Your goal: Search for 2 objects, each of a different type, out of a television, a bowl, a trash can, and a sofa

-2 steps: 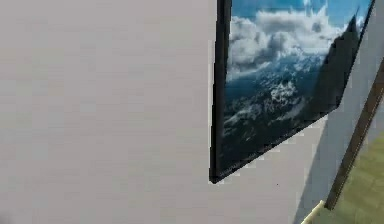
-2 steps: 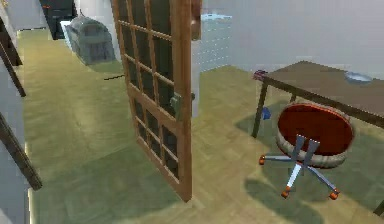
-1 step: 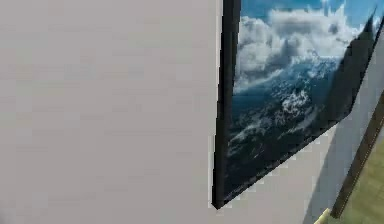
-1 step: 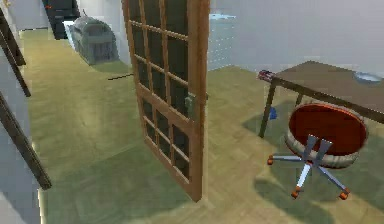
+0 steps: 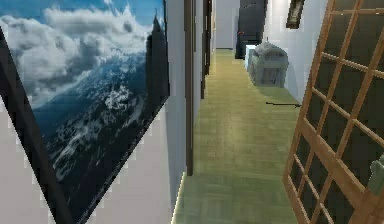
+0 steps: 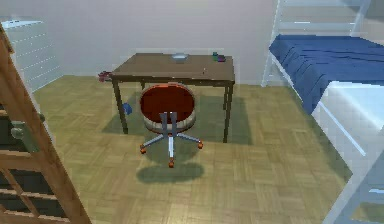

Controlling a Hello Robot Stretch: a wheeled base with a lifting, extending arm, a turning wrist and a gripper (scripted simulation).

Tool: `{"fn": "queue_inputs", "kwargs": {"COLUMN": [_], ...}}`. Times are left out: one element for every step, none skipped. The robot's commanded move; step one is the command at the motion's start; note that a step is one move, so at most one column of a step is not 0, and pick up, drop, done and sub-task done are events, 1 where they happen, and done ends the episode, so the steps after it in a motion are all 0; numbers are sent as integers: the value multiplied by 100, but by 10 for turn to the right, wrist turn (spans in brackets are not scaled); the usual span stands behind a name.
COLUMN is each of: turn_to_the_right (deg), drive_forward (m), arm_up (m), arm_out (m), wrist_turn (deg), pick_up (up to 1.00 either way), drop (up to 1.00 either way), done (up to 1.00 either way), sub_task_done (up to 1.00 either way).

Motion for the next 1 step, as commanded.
{"fn": "queue_inputs", "kwargs": {"turn_to_the_right": [60], "drive_forward": [0], "arm_up": [0], "arm_out": [0], "wrist_turn": [0], "pick_up": [0], "drop": [0], "done": [0], "sub_task_done": [0]}}
